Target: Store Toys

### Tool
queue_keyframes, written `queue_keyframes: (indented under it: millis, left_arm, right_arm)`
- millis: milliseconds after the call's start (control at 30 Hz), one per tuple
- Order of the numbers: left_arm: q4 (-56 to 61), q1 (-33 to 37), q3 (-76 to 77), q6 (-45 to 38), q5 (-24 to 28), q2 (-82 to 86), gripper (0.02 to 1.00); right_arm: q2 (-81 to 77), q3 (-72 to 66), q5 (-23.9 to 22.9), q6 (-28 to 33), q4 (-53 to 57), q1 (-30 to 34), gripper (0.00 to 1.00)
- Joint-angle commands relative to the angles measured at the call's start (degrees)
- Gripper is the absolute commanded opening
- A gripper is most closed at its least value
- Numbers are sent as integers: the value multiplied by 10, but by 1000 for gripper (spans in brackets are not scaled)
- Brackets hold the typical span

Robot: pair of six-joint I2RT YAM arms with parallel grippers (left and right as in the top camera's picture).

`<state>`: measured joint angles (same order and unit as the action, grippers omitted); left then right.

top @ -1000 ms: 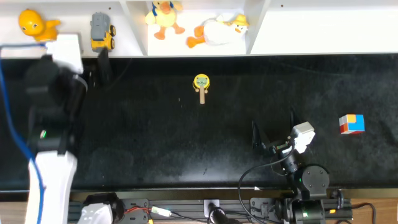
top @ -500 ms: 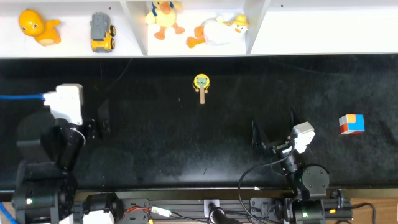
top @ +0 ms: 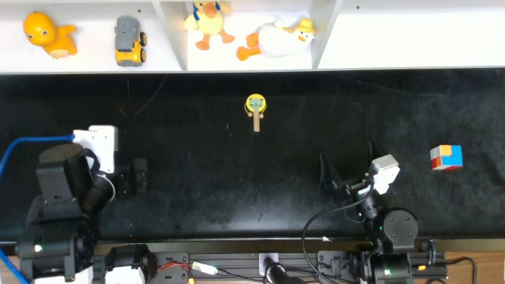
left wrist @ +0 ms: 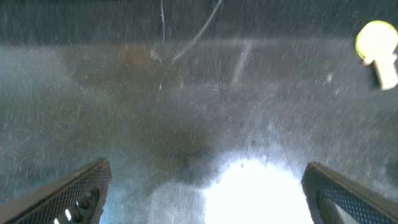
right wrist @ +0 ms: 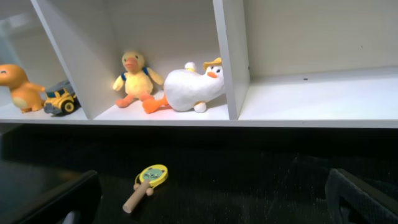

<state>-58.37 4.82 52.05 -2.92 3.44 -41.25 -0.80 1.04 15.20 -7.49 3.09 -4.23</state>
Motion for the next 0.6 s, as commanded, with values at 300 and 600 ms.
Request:
queue_keyframes:
  millis: [300,600]
  left_arm:
    - [282,-7,-220,47,2,141,1000]
    - [471,-7,-422,136,-32,296,998]
  right_arm:
    - [5,-8,4,-2,-1,-3,993]
    - [5,-8,4,-2,-1,-3,996]
